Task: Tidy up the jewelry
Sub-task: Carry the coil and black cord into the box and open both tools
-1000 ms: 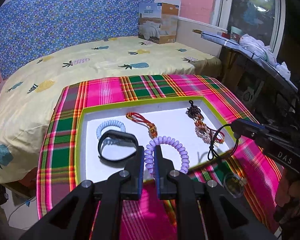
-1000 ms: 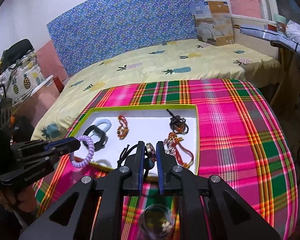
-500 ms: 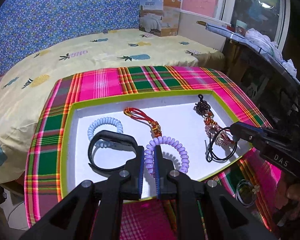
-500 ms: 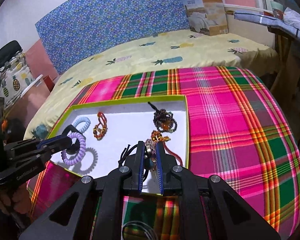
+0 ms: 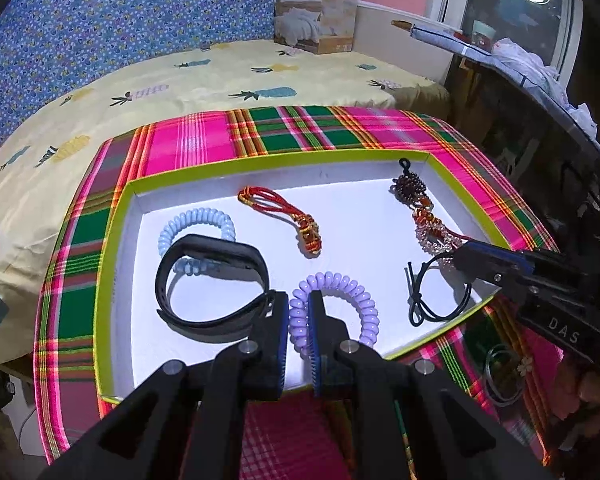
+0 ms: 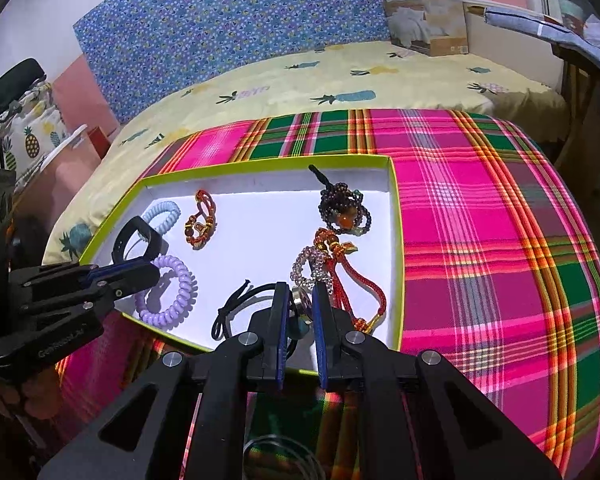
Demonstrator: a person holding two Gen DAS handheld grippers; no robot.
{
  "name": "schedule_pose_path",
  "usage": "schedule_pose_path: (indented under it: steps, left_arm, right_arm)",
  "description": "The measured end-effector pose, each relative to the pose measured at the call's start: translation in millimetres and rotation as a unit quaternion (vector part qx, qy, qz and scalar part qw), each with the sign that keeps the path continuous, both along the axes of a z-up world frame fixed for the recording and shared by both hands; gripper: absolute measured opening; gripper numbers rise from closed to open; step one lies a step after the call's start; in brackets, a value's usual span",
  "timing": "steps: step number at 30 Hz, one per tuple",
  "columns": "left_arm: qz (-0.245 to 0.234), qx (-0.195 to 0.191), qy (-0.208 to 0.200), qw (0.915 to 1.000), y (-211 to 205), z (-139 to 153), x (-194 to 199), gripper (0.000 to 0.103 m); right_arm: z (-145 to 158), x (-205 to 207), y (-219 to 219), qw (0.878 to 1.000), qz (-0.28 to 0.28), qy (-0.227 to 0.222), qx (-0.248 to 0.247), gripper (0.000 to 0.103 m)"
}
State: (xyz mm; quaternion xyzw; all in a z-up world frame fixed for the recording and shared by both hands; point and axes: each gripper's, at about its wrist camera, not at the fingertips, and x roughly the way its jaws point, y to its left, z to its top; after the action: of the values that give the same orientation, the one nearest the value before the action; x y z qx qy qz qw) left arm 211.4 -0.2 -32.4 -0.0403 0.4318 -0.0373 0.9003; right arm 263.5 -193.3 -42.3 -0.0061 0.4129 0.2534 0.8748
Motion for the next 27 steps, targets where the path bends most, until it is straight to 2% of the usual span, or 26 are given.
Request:
schedule_pose_path:
  steps: [10,17,20,27]
  left_arm:
    - [0.005,-0.002,0.001,1.0,1.6,-0.5,0.3,0.011]
    - [0.009,-0.001,0.0,1.0,2.8,-0.3,-2.9,0.012]
    - [0.011,-0.005,0.001,0.9999,4.4,0.3,-4.3,0.016]
    - [0.012,-0.003,-0.013,0.9998,2.9,10.1,-15.4,0.018]
  right_arm:
    - [0.7,-1.6,8.8,1.0,0.001,-0.004,-0.025,0.013]
    - [2.0,-5.3,9.1,1.0,0.0,-0.012,-0.028,0.027]
    - [3.2,-7.8,8.2,1.0,0.0,-0.014,-0.028,0.027]
    - [12.2,-19.1,6.8,0.999,0.003,-0.026,-0.026,0.027]
